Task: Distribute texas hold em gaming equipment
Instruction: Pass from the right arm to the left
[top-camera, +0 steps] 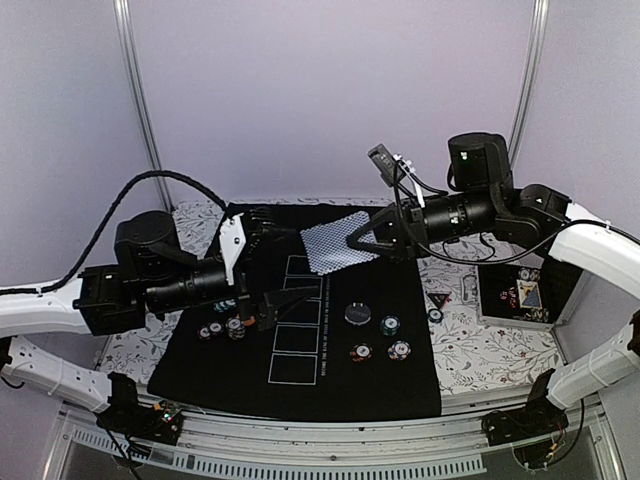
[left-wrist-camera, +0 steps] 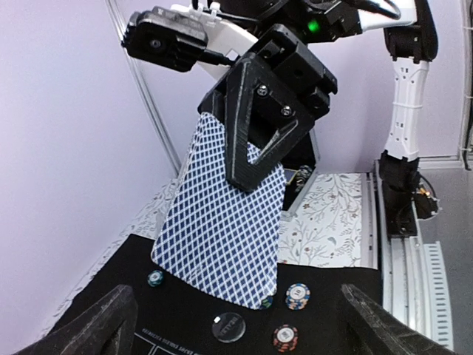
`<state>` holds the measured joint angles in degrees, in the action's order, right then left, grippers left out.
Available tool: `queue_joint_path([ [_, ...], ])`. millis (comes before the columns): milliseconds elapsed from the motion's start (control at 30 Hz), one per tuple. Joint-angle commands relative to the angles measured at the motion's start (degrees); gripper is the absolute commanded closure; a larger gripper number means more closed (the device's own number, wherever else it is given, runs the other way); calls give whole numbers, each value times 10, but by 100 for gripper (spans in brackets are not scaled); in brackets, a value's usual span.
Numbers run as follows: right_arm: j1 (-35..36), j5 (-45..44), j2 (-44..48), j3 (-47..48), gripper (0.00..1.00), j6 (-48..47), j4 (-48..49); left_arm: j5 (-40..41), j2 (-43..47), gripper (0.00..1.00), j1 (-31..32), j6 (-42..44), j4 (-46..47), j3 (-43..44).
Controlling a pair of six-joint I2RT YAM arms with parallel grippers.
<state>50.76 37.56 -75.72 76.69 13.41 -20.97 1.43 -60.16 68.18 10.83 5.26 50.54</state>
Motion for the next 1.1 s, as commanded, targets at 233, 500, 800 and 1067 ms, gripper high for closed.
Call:
queue_joint_path([
  [233, -10, 5, 4, -32, 99, 90, 65, 66, 34, 11, 2, -38, 54, -36],
  [500, -9, 18, -10, -42, 99, 106, 71, 53, 19, 35, -54, -147, -25, 15],
  [800, -9, 38, -13, -67, 98, 121, 122, -71, -43, 20, -77, -268, 24, 10],
  [1067, -9, 50, -25, -103, 98, 148, 145, -70, -83, 33, -98, -356, 66, -13],
])
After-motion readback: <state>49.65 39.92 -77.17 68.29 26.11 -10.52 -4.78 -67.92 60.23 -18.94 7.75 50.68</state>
